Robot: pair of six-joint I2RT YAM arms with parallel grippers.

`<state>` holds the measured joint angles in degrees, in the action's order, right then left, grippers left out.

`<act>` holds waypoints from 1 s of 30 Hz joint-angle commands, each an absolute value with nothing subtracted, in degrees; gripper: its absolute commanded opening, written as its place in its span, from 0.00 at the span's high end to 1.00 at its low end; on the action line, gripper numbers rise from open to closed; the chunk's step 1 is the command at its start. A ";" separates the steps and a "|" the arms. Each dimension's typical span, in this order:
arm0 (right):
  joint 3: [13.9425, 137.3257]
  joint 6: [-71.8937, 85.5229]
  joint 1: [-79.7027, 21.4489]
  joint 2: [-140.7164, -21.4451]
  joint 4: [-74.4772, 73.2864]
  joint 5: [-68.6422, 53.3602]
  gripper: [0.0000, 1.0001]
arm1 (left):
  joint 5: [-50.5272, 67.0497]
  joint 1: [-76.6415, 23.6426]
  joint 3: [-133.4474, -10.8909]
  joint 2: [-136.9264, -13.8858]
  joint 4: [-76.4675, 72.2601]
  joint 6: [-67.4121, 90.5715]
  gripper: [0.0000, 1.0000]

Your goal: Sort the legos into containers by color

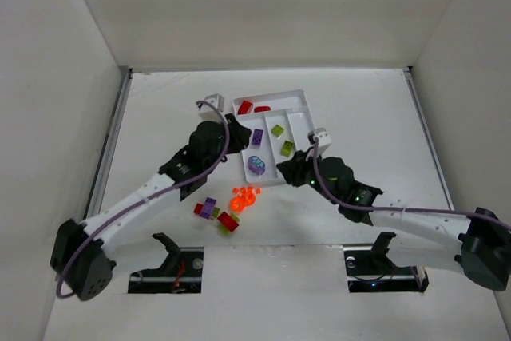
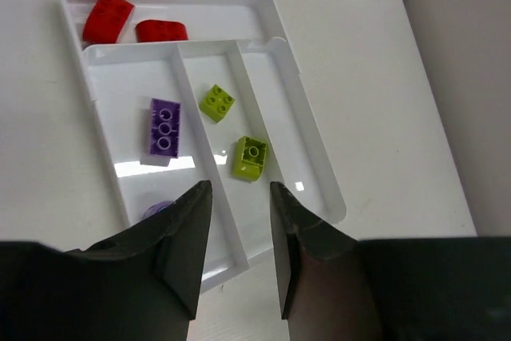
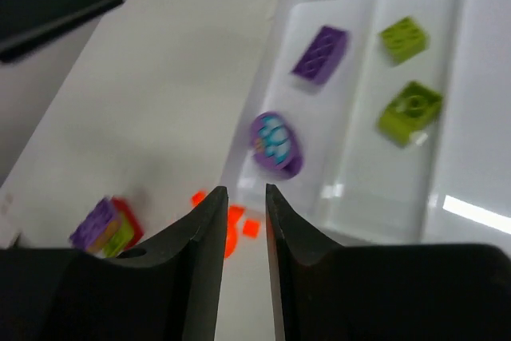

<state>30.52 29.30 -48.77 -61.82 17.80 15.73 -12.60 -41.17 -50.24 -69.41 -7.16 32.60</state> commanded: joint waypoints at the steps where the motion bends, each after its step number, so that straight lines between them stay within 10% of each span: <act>1: 33.40 24.70 -57.84 -60.91 16.17 10.20 0.68 | -13.18 -39.17 -42.13 -59.37 -3.36 35.85 0.70; 11: 40.60 23.20 -76.59 -76.36 16.53 13.09 0.29 | -13.10 -30.37 -33.58 -41.32 8.34 38.50 0.70; 30: 53.43 21.09 -78.79 -98.08 13.80 16.79 0.32 | -12.48 -29.22 -30.50 -36.39 10.81 38.14 0.67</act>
